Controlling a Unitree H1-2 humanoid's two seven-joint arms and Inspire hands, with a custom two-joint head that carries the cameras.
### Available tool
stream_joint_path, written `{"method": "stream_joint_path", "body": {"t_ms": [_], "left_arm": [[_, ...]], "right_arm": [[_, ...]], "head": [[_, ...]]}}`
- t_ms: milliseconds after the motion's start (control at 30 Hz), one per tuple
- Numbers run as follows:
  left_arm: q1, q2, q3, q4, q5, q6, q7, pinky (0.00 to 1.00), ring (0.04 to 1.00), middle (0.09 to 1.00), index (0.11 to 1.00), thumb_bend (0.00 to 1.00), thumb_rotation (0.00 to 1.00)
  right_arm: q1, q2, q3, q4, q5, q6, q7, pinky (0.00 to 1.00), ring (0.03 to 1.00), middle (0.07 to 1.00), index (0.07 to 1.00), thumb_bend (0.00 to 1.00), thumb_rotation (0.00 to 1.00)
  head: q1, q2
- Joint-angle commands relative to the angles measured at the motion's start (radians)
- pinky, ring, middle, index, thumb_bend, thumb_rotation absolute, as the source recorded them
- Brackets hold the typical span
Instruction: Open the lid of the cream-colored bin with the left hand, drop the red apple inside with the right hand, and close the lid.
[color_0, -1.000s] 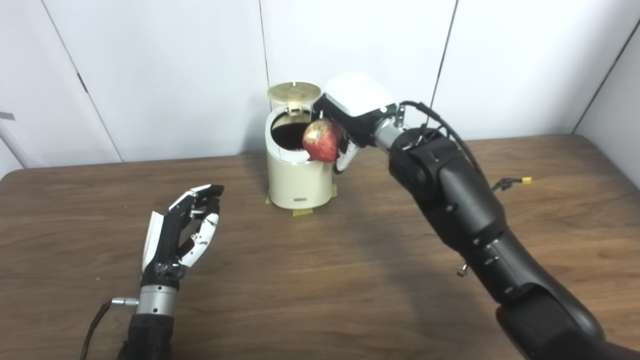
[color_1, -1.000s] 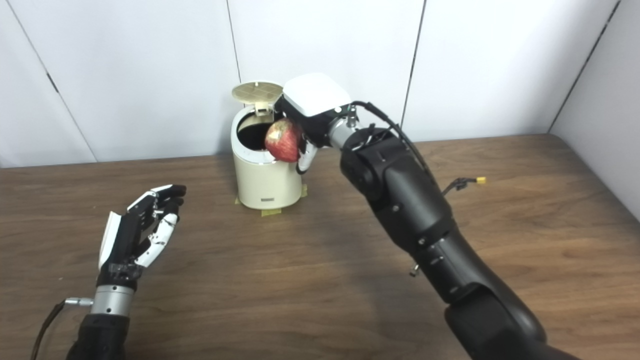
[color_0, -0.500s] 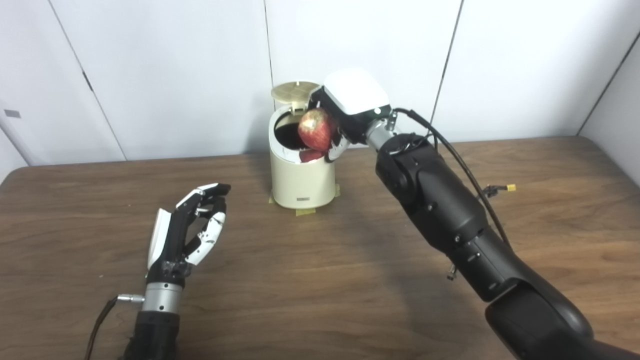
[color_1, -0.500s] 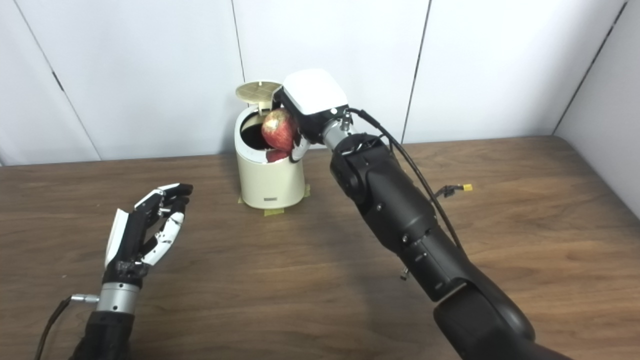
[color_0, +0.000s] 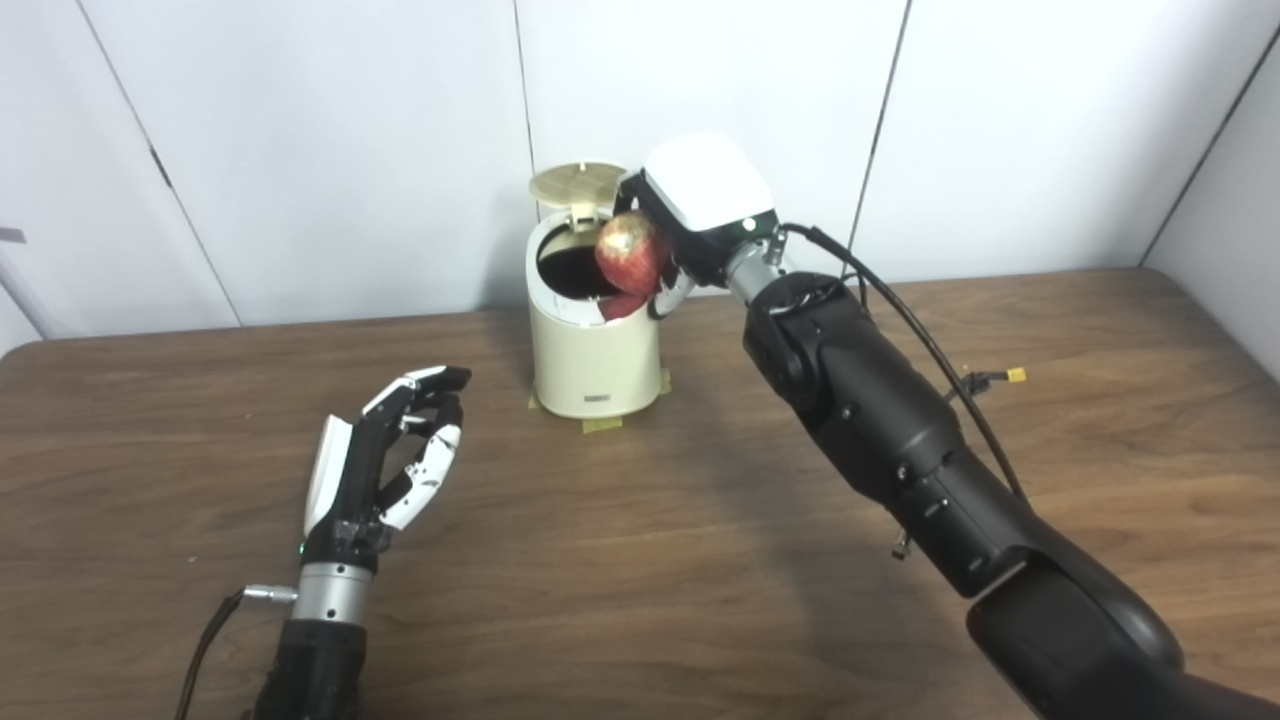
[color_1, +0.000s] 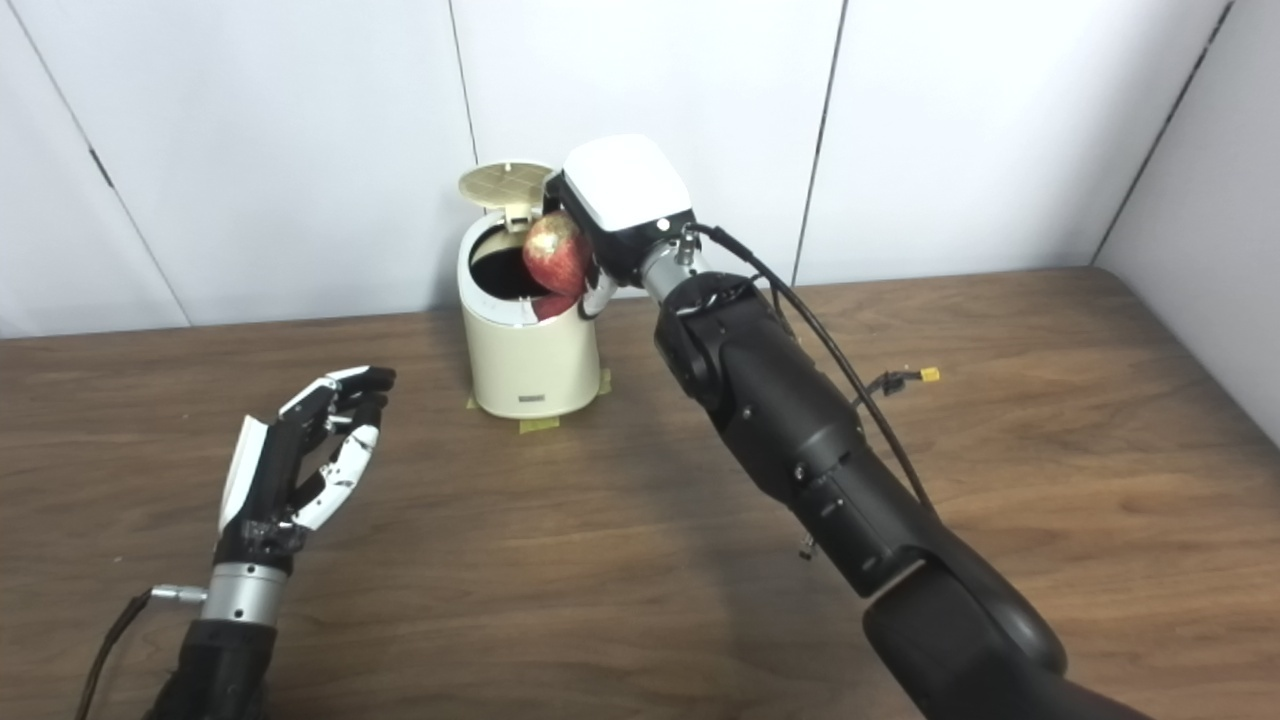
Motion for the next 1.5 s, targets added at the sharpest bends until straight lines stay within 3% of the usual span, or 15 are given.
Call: {"method": "stream_joint_path", "body": {"t_ms": [0, 467, 1000, 1200, 1300, 1467], "left_arm": [[-0.015, -0.005, -0.004, -0.012, 0.005, -0.031, 0.019, 0.58, 0.720, 0.748, 0.732, 0.28, 0.60], [-0.015, -0.006, -0.007, -0.014, 0.006, -0.030, 0.019, 0.58, 0.718, 0.749, 0.732, 0.28, 0.61], [-0.022, -0.010, -0.011, -0.001, 0.003, -0.028, 0.020, 0.58, 0.720, 0.747, 0.728, 0.29, 0.59], [-0.025, -0.012, -0.011, 0.005, -0.002, -0.035, 0.021, 0.58, 0.719, 0.745, 0.725, 0.29, 0.59], [-0.026, -0.012, -0.010, 0.008, -0.004, -0.038, 0.020, 0.59, 0.723, 0.748, 0.729, 0.29, 0.60], [-0.023, -0.014, -0.009, 0.001, -0.010, -0.027, 0.016, 0.59, 0.724, 0.749, 0.729, 0.29, 0.59]], "right_arm": [[-0.075, 0.025, -0.006, 0.001, 0.000, 0.030, -0.037, 0.26, 0.378, 0.515, 0.499, 0.51, 0.00], [-0.078, 0.028, 0.010, -0.044, 0.010, 0.106, 0.036, 0.26, 0.391, 0.519, 0.501, 0.52, 0.00], [-0.082, 0.002, 0.014, -0.112, -0.005, 0.134, 0.095, 0.27, 0.383, 0.503, 0.523, 0.52, 0.00], [-0.088, -0.004, 0.014, -0.127, -0.009, 0.129, 0.092, 0.28, 0.397, 0.507, 0.471, 0.53, 0.00], [-0.092, -0.006, 0.012, -0.140, -0.006, 0.134, 0.110, 0.36, 0.521, 0.586, 0.481, 0.52, 0.13], [-0.090, -0.006, 0.002, -0.166, 0.004, 0.144, 0.141, 0.34, 0.471, 0.547, 0.484, 0.52, 0.14]], "head": [[0.000, 0.000], [-0.003, 0.003], [-0.006, 0.001], [-0.007, 0.001], [-0.010, 0.003], [-0.012, 0.004]]}}
